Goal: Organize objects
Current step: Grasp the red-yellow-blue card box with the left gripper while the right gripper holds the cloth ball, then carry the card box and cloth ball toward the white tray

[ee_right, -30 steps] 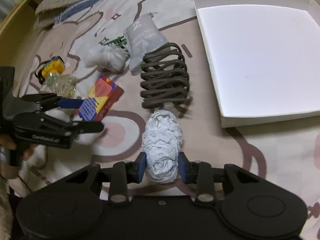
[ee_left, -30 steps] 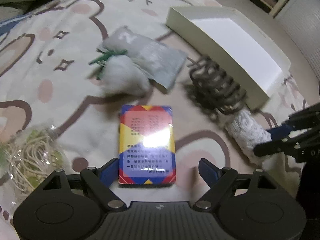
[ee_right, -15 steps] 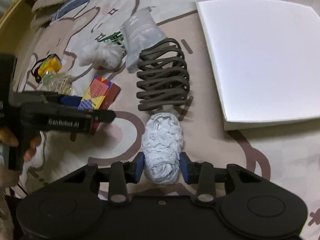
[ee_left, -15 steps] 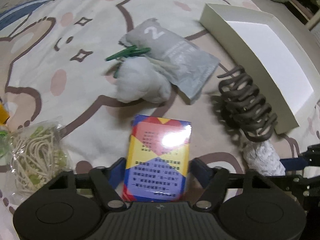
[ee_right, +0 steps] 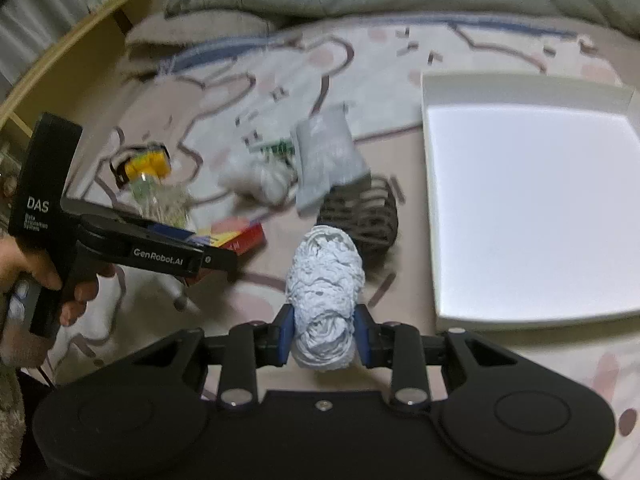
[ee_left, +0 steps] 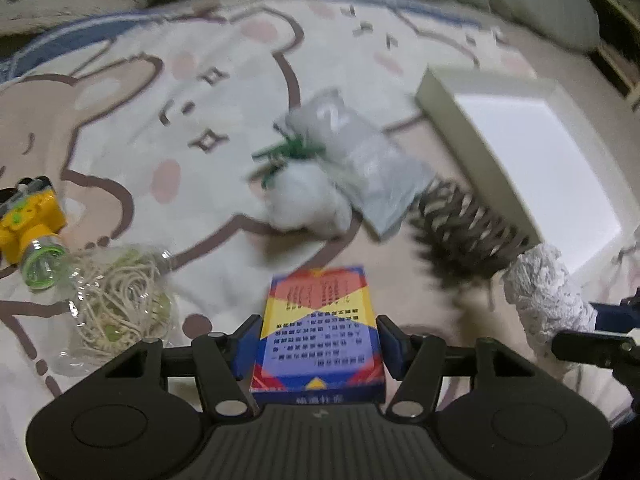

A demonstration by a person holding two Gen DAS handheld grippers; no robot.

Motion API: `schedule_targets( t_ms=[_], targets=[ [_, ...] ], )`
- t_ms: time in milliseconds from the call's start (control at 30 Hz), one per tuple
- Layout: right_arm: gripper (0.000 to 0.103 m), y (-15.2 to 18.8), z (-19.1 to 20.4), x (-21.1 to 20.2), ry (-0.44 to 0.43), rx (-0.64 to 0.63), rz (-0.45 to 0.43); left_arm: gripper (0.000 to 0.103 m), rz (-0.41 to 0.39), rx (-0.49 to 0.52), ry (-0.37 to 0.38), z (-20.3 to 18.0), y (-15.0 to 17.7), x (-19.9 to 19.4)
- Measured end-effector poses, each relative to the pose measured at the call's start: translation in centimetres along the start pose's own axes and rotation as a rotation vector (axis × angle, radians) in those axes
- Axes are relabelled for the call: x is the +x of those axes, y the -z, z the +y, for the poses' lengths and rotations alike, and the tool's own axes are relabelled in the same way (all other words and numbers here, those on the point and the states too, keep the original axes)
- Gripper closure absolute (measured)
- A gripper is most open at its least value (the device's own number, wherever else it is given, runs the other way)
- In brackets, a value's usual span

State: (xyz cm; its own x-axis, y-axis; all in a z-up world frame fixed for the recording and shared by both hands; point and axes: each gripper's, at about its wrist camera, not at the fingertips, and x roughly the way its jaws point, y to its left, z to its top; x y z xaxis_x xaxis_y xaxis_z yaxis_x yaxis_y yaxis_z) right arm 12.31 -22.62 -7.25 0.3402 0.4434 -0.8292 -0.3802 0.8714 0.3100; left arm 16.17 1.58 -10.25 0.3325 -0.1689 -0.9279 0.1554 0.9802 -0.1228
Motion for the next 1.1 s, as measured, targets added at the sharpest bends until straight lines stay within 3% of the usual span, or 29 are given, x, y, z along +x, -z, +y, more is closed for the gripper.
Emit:
schedule_targets(
  t_ms=[167,333,600,767,967,1100],
  targets=[
    [0.071,-0.4,-0.1,-2.3,0.013,-0.035,-0.098,0.042,-0.076,-0.019,0.016,-1.0,0.0,-2.3],
    [0.071,-0.7,-0.6,-3.3,0.009,-0.032,-0.116,0.042,-0.016,0.029,0.006,-2.5,1.1,-1.1],
    [0.071,1.6,0.1,0.2,0.023,-0.076,0.095,0.043,0.136,0.110,-0.045,-3.6,4.0,3.1],
    [0.069,2.5,0.2,2.4,0.041,-0.092,0.174,0.042,0.146,0.110,-0.053,-3.7,3.7,3.9],
    [0.062,1.9,-0.5,3.9,0.035,-0.010,0.221,0.043,0.148,0.107,-0.041,-3.3,3.3,4.3],
    [0.068,2.0,0.0,3.8,0.046,-0.036,0.222,0.043,0.130,0.117,-0.036,-3.3,3.5,3.5]
  ],
)
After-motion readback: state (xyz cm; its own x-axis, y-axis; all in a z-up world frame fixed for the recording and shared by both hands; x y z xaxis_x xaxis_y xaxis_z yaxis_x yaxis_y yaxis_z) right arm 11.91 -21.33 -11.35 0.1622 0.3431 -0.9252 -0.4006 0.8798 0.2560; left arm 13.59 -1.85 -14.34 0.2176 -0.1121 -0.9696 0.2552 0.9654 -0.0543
